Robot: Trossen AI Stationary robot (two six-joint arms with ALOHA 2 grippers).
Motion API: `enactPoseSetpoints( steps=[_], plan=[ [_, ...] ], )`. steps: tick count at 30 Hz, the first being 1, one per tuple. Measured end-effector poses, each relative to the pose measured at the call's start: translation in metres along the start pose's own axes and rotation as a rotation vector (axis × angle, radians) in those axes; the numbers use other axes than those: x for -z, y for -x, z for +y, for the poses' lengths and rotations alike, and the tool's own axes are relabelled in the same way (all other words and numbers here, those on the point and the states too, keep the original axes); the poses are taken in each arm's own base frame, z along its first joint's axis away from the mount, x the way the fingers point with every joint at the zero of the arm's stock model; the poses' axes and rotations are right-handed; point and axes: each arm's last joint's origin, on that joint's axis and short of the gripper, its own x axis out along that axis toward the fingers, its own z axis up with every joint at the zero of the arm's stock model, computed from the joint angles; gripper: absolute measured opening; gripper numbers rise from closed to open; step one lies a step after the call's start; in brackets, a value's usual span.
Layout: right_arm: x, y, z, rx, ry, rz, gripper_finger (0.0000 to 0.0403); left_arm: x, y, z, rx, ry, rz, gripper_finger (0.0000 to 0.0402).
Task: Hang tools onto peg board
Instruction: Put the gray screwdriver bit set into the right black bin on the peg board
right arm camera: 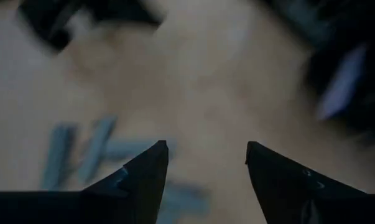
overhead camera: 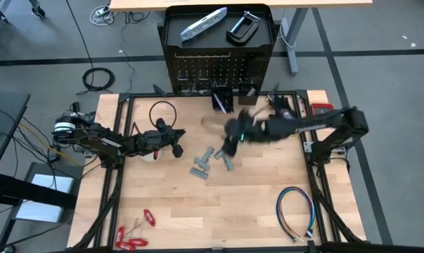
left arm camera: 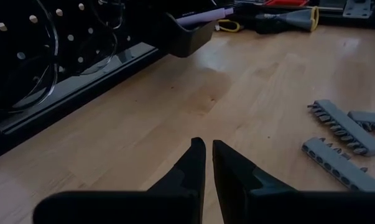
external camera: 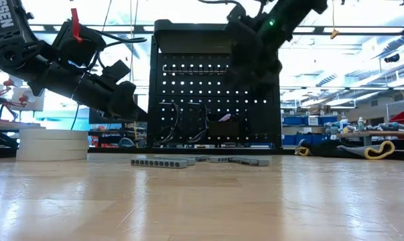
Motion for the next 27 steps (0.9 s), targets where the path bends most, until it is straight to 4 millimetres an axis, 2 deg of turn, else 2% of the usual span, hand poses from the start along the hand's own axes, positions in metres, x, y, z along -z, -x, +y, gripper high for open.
enactPoseSetpoints(
  steps=[6,11,15,19,27],
  plan=[
    [0.063,-0.028,0.07,-0.004,-0.113,0.134,0.024,0.0,0.0,0.0,0.0,0.042,0.0,0.0035],
    [0.106,-0.044,0.101,0.031,-0.272,0.216,0.0278,0.0,0.0,-0.001,0.028,0.056,0.004,0.0035],
    [0.115,-0.047,0.109,0.044,-0.38,0.196,0.0315,0.0,0.0,-0.002,0.054,0.06,0.008,0.0035],
    [0.119,-0.044,0.114,0.052,-0.383,0.178,0.0347,0.0,0.0,-0.002,0.057,0.087,0.009,0.0035],
    [0.131,-0.047,0.119,0.122,-0.307,0.09,0.035,0.0,0.0,-0.002,0.057,0.102,0.008,0.0035]
  ],
)
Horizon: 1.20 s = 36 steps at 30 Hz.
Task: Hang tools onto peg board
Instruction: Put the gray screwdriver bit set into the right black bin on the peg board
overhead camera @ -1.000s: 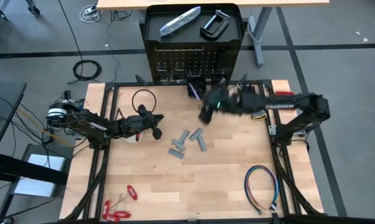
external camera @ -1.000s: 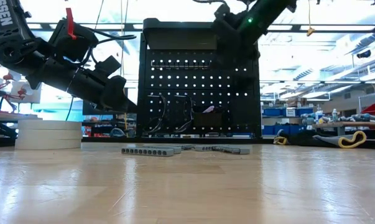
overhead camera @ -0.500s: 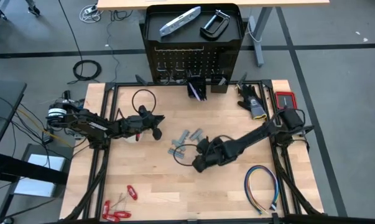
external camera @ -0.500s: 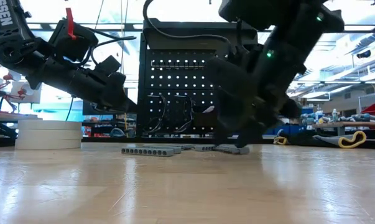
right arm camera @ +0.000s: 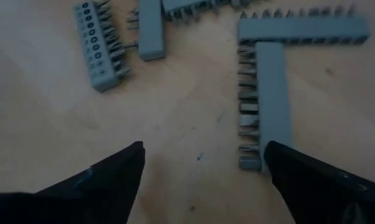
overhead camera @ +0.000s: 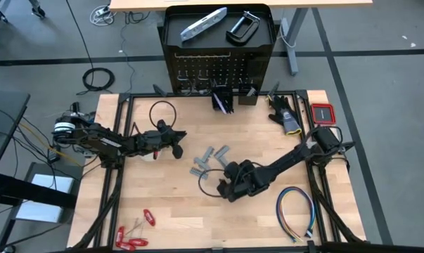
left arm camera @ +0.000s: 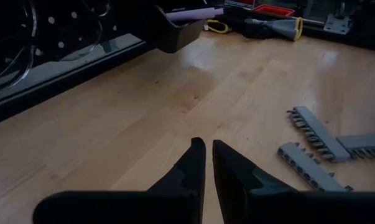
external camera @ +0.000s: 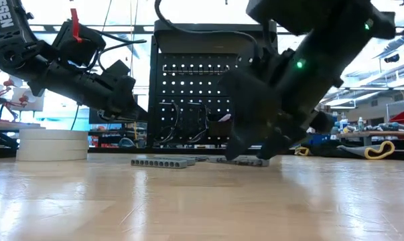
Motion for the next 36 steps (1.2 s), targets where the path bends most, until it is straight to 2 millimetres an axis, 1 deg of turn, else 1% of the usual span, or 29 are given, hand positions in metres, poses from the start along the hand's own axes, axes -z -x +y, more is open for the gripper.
enactPoseSetpoints(
  steps=[3,5,9,12,15,17,20,24,26,27,31,36],
  plan=[
    [0.003,-0.007,0.0,0.027,0.014,-0.035,0.0345,0.0,0.0,0.0,0.0,-0.001,0.0,0.0035],
    [0.003,-0.007,0.0,0.028,0.02,-0.036,0.034,0.0,0.0,0.0,0.0,-0.001,0.0,0.0035],
    [-0.006,0.006,-0.002,-0.001,0.093,-0.021,0.0331,0.0,0.0,0.0,0.0,-0.002,0.0,0.0035],
    [-0.017,0.018,-0.002,0.009,0.131,-0.09,0.0326,0.0,0.0,0.0,0.0,-0.001,0.0,0.0035],
    [-0.017,0.016,-0.005,0.084,0.19,-0.178,0.0324,0.0,0.0,0.0,0.0,0.0,-0.001,0.0035],
    [-0.015,0.01,-0.007,0.117,0.218,-0.206,0.0325,0.0,0.0,0.0,0.0,0.0,-0.001,0.0035],
    [-0.007,-0.01,-0.018,0.127,0.211,-0.2,0.0323,0.0,0.0,0.0,0.0,0.0,0.0,0.0035],
    [0.004,-0.036,-0.035,0.048,0.129,-0.246,0.0314,0.0,0.0,0.0,-0.001,0.0,0.0,0.0035],
    [0.008,-0.045,-0.043,0.001,0.089,-0.299,0.0306,0.0,0.0,0.0,0.0,0.0,-0.001,0.0035],
    [0.011,-0.049,-0.048,-0.015,0.095,-0.319,0.0301,0.0,0.0,0.0,-0.001,0.0,0.0,0.0035],
    [0.024,-0.061,-0.06,-0.039,0.152,-0.358,0.0275,0.0,0.0,0.0,-0.001,0.0,0.0,0.0035],
    [0.035,-0.068,-0.062,-0.023,0.188,-0.382,0.0228,0.0,0.0,0.0,-0.001,0.0,0.0,0.0035]
  ],
)
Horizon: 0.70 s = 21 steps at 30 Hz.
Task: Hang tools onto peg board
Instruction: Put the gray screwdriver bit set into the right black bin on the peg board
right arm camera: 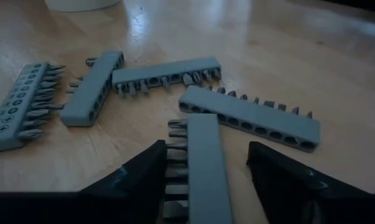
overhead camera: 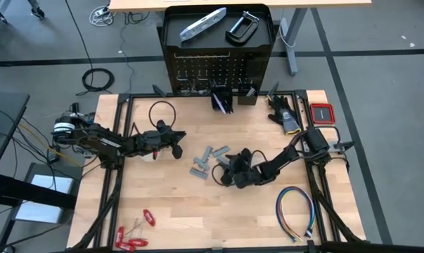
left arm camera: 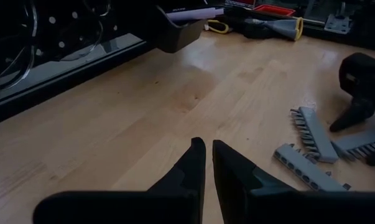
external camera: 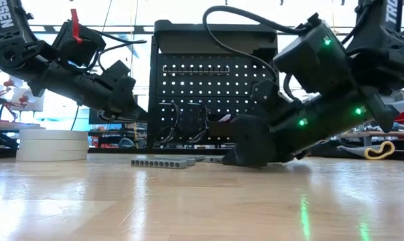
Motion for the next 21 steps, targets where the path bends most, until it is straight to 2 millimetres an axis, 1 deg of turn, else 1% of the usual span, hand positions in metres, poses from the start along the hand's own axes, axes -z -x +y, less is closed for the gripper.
enactPoseSetpoints(
  steps=[8,10,12,15,16,18,19,21],
  plan=[
    [-0.002,0.0,0.002,-0.026,0.016,-0.039,0.0178,0.0,0.0,0.0,-0.001,0.0,0.0,0.0035],
    [-0.004,-0.001,0.002,-0.041,0.024,-0.053,0.0166,0.0,0.0,0.0,-0.001,0.0,0.0,0.0035],
    [-0.011,0.0,0.002,-0.063,0.054,-0.055,0.0154,0.0,0.0,0.0,-0.001,-0.001,0.0,0.0035],
    [-0.03,0.003,0.0,-0.097,0.118,-0.046,0.0138,0.0,0.0,0.0,-0.001,-0.003,0.001,0.0035],
    [-0.039,0.006,-0.003,-0.102,0.151,-0.05,0.0134,0.0,0.0,0.0,-0.001,-0.003,0.001,0.0035],
    [-0.066,0.011,-0.007,-0.086,0.197,-0.085,0.0133,0.0,0.0,0.0,-0.001,-0.003,0.001,0.0035],
    [-0.085,0.014,-0.009,-0.073,0.2,-0.113,0.0133,0.0,0.0,0.0,-0.001,-0.003,0.001,0.0035],
    [-0.115,0.018,-0.02,-0.023,0.222,-0.124,0.0137,0.0,0.0,0.0,-0.001,-0.003,0.001,0.0035]
  ],
)
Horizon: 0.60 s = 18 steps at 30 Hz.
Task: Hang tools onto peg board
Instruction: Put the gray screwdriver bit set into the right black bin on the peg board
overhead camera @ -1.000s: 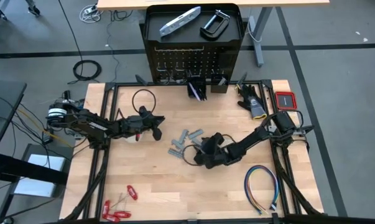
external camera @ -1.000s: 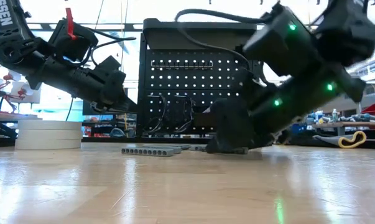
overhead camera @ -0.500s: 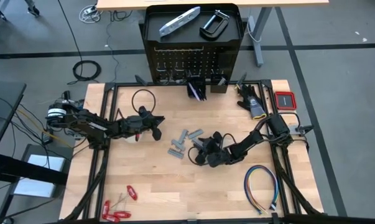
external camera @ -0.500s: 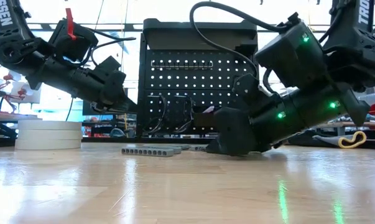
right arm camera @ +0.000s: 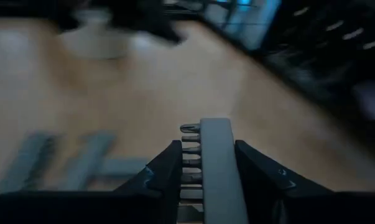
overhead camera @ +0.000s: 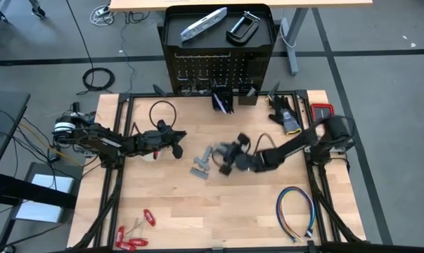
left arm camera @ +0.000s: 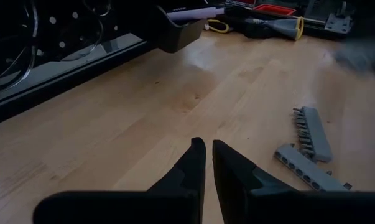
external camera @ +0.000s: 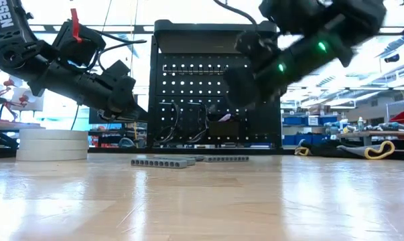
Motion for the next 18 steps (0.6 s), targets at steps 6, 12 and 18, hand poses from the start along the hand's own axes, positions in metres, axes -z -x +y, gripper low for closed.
enactPoseSetpoints(
  steps=[6,12,18],
  plan=[
    [-0.065,-0.002,-0.073,0.197,-0.02,0.051,0.0143,0.0,0.0,0.0,0.0,0.0,0.0,0.0035],
    [-0.085,-0.012,-0.144,0.353,-0.156,0.065,0.0138,0.0,0.0,0.0,0.0,0.0,0.001,0.0035],
    [-0.072,-0.035,-0.19,0.375,-0.245,0.132,0.0145,0.0,0.0,0.0,-0.001,-0.001,0.002,0.0035]
  ],
)
